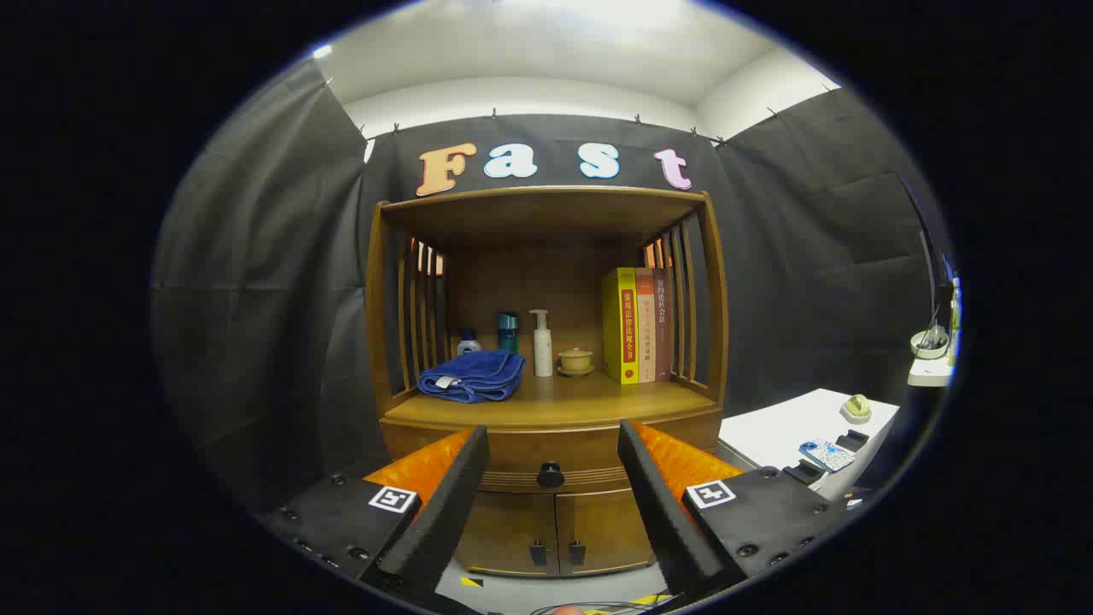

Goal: Pull open the drawer, take out the items inside it, and place them on the countertop above the cabinet.

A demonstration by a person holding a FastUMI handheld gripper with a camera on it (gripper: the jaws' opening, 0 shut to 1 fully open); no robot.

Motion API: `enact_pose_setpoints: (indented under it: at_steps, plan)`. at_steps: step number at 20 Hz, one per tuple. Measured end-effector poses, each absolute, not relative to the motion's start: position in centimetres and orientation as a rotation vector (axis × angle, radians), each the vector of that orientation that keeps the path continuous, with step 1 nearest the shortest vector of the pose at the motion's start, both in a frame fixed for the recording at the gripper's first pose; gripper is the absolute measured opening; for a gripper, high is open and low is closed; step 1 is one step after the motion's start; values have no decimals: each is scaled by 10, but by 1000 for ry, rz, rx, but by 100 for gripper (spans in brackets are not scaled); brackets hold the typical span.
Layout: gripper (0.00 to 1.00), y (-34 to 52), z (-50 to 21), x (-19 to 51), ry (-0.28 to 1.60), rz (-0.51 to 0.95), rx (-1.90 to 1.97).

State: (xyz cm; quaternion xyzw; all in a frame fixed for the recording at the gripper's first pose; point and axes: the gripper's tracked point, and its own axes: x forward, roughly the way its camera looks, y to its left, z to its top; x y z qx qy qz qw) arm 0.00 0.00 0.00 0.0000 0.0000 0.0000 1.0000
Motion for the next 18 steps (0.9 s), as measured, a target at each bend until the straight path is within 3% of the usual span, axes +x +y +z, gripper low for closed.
enact_pose_setpoints:
  at_steps: [18]
  plan:
    - [99,2,0,-1,-4,2,-12]
